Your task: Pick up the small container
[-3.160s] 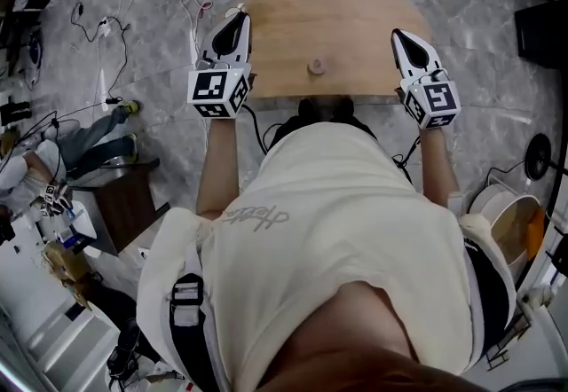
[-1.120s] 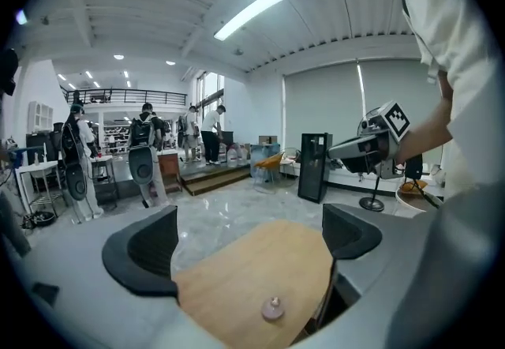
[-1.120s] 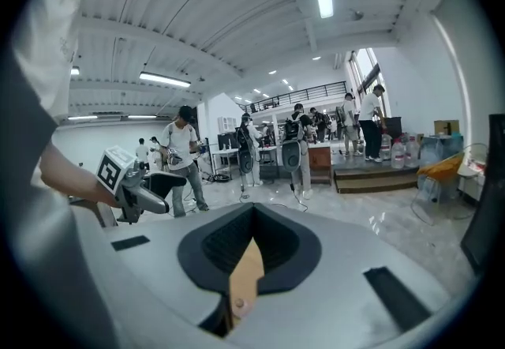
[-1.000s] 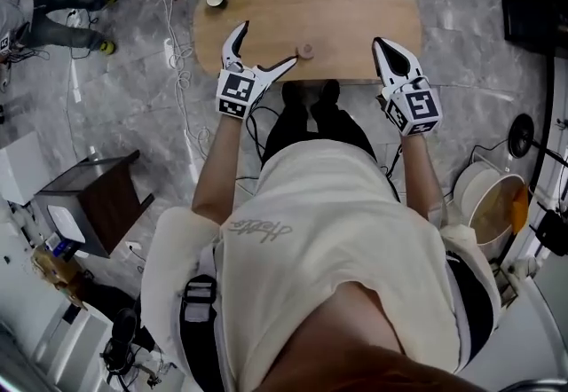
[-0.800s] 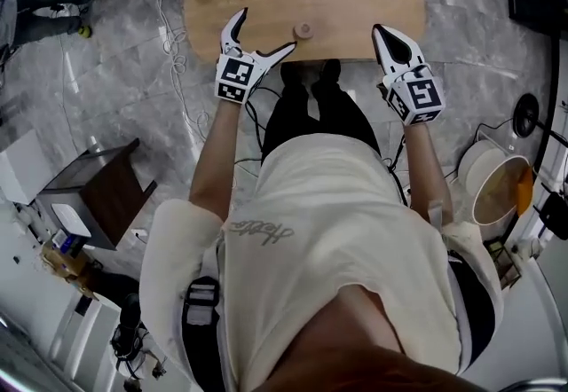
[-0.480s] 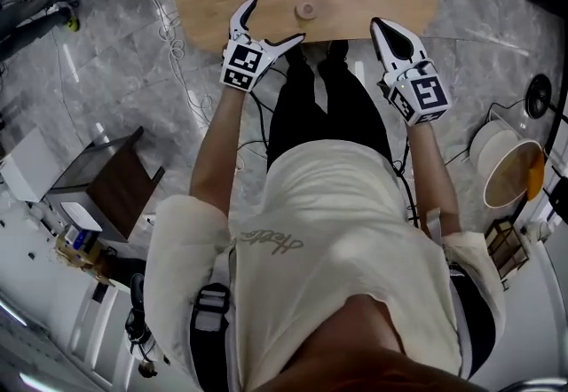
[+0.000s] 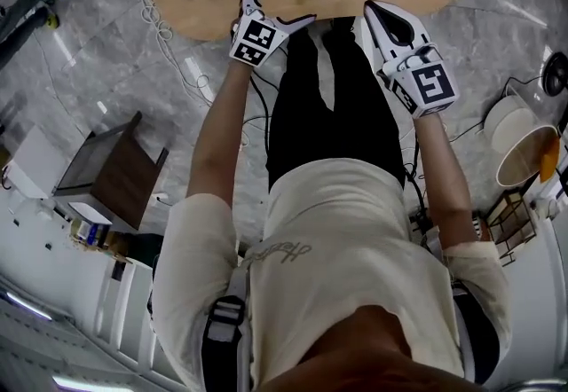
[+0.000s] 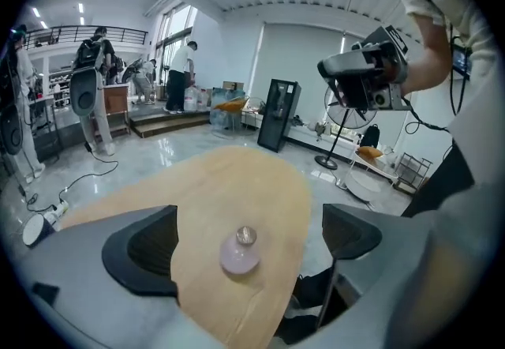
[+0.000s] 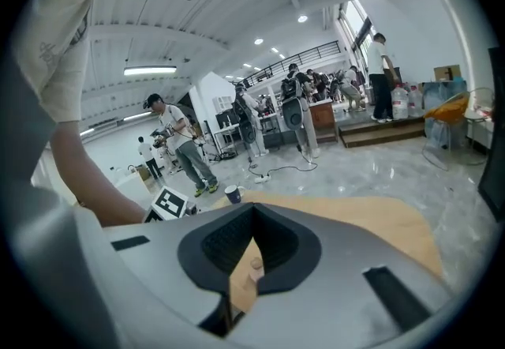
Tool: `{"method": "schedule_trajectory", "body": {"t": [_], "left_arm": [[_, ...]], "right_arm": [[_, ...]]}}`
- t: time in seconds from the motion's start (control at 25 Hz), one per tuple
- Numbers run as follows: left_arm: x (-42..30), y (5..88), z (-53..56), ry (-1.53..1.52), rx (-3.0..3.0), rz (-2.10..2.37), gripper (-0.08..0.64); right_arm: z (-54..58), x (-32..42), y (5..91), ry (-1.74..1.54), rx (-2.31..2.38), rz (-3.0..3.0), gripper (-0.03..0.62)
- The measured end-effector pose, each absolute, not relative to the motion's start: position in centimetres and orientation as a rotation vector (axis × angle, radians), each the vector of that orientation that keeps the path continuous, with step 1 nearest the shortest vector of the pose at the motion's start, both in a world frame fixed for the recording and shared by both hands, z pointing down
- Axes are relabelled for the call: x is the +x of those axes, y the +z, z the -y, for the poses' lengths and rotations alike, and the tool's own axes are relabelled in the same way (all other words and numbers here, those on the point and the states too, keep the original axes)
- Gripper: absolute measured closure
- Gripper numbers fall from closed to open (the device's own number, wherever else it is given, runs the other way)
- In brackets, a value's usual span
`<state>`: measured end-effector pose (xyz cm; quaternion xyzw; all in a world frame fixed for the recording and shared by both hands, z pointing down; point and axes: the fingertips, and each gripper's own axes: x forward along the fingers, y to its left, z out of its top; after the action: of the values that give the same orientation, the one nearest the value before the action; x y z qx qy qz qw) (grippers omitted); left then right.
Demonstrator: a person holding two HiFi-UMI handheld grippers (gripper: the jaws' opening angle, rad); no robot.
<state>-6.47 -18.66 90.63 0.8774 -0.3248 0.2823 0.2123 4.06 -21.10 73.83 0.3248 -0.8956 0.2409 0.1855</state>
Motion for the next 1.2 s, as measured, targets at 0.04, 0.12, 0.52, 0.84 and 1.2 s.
{"method": "schedule_trajectory", "body": {"t": [0.04, 0.12, 0.52, 0.84, 1.2], "left_arm": [[-6.4, 92.1, 18.4, 0.797, 2.426, 0.886, -0.025], [-6.5, 95.0, 17.8, 0.822, 2.404, 0.872, -0.025], [-5.2, 105.7, 18.0, 0.923, 2.388, 0.854, -0.025], [-3.5, 111.6, 19.5, 0.978, 2.418, 0.810, -0.025], [-1.1, 112.7, 20.8, 1.000, 2.445, 0.829, -0.025]], "right_arm": [[21.2, 3.9, 74.8, 0.675, 0.902, 2.518, 0.592], [21.2, 3.8, 76.8, 0.670, 0.879, 2.505, 0.592], [20.3, 4.2, 86.0, 0.790, 0.793, 2.435, 0.592], [20.9, 4.4, 89.6, 0.835, 0.762, 2.413, 0.592], [20.2, 5.5, 90.9, 0.873, 0.728, 2.387, 0.592]]}}
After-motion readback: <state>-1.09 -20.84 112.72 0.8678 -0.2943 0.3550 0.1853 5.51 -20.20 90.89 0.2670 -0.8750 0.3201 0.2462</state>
